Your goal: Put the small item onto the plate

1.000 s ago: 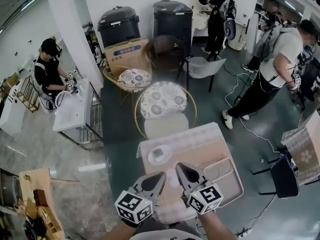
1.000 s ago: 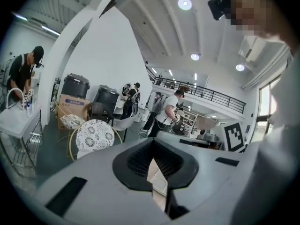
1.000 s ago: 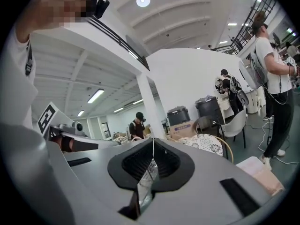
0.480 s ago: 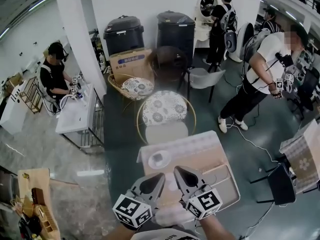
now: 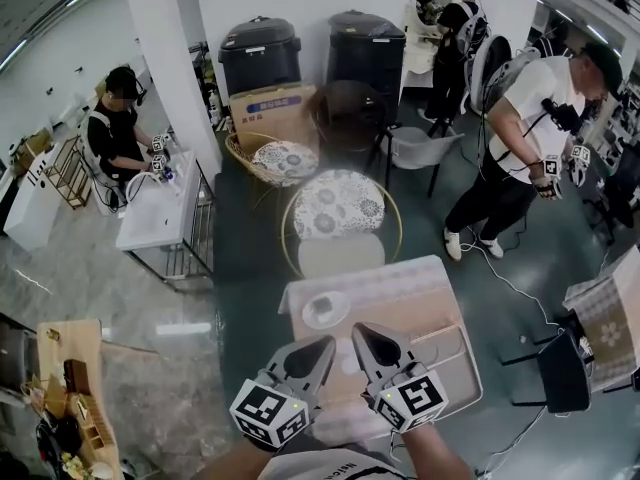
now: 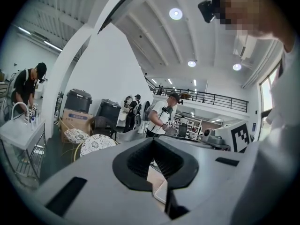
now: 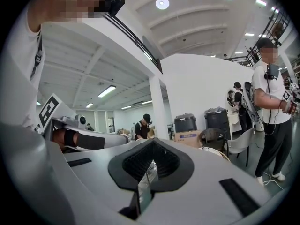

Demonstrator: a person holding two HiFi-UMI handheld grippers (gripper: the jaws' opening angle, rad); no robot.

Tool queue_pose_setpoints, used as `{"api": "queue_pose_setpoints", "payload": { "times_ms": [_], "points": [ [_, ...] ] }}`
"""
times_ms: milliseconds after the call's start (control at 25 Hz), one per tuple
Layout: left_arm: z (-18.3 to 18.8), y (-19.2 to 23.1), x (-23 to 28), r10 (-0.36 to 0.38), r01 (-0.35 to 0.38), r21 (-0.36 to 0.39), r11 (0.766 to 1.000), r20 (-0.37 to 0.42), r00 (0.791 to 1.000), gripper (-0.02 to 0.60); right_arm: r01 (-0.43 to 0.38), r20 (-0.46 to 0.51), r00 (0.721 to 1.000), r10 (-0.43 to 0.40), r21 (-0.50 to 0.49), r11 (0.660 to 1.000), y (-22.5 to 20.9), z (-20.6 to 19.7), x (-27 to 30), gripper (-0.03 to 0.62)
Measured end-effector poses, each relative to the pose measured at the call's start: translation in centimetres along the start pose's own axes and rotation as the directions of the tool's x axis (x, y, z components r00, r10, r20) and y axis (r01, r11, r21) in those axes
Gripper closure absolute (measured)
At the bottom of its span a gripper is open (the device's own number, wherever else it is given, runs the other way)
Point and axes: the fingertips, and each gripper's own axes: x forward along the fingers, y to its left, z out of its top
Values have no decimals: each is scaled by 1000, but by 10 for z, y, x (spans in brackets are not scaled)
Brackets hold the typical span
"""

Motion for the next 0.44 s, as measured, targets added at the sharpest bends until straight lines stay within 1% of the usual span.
{"api": "queue_pose_setpoints", "payload": {
  "times_ms": [240,440],
  "points": [
    [-6,12,-1,13,-13,-14,1000,-11,1000,575,-5,-13,1000,5,4,1000,0,-7,9,582],
    [-9,24,5,22,-22,-15,1000,-13,1000,576,3,-18,1000,-3,4,1000,-11,-12,20,582]
  ]
}}
